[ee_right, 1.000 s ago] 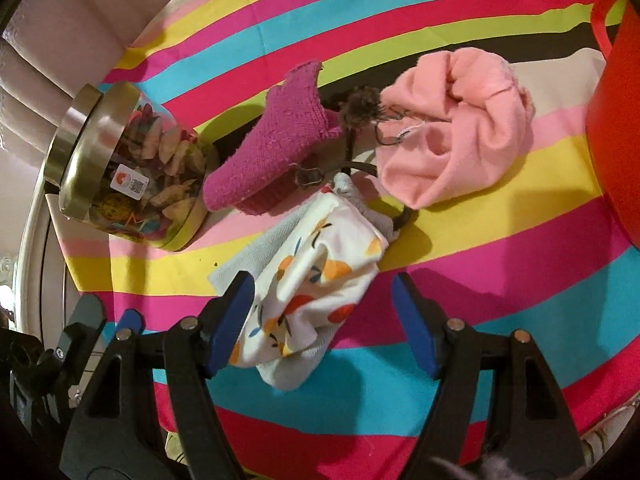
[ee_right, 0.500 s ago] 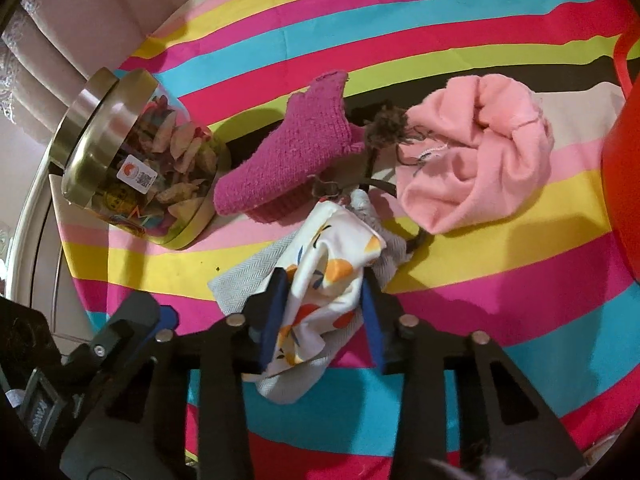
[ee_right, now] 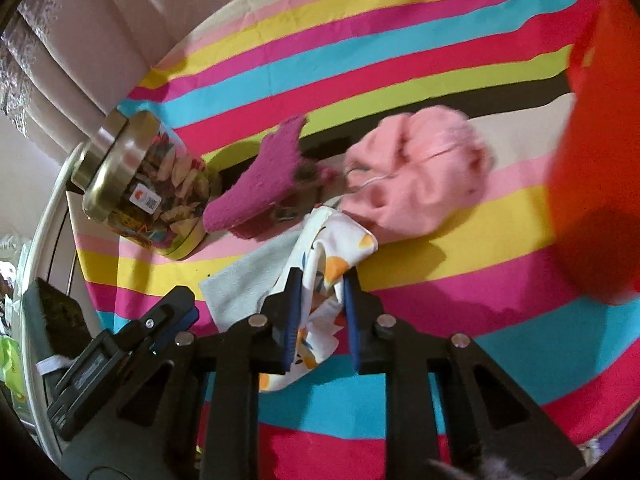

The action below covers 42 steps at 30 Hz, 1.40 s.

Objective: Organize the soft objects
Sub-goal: 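Grasp the white floral cloth with the right tool while the left tool grasps the grey cloth bag, then carry the floral cloth and grey bag to the box and open both tools inside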

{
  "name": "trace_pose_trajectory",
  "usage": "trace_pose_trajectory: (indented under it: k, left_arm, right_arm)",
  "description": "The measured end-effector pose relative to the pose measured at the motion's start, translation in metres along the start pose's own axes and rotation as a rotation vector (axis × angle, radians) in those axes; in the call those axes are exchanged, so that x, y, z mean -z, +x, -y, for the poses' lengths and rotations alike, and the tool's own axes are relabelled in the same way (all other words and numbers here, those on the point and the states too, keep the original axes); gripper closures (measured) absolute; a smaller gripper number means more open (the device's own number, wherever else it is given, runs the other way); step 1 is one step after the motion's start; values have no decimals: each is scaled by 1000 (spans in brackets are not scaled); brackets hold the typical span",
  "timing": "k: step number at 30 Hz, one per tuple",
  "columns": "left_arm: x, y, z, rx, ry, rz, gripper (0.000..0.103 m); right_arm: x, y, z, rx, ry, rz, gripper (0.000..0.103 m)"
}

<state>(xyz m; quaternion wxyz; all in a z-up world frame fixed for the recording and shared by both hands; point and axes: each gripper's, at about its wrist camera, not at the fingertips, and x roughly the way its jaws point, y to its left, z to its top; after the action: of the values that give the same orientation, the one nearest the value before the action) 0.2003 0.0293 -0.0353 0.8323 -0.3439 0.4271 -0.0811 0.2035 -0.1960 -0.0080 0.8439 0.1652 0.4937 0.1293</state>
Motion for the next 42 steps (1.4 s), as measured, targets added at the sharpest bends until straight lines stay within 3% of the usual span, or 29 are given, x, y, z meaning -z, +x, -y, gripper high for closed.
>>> trace_pose_trajectory:
  k: [5,10,14,16,23,27,29,30,31,34,36,42]
  left_arm:
    - [-1,11,1,-62,21,-9,33]
    - [-1,25,19,-158,136,-19,33]
    - [0,37,34,-139,212,-64,30]
    - [2,41,41,-131,250,-83,18]
    - [14,55,66,-141,385,-143,17]
    - [32,64,84,-262,555,-174,18]
    - [42,69,94,-341,637,-173,29]
    - [45,69,97,-373,661,-165,46]
    - [46,68,99,-389,675,-157,61]
    - [48,65,101,-383,678,-159,79]
    - [50,61,101,-373,677,-164,88]
    - [57,32,114,-328,670,-135,89]
  right_arm:
    - [1,-34,13,8,-13,42,79]
    - [10,-65,28,10,-32,59,79]
    - [16,-97,48,23,-30,77,79]
    - [18,-114,61,34,-24,91,79]
    - [36,-168,116,114,11,125,79]
    - [49,-193,154,192,41,127,79]
    - [56,-205,173,232,58,126,79]
    - [59,-211,182,251,67,126,79]
    - [64,-219,194,279,76,125,79]
    - [72,-231,213,347,85,119,79]
    - [78,-241,229,380,100,112,79]
    - [94,-273,269,471,136,114,79]
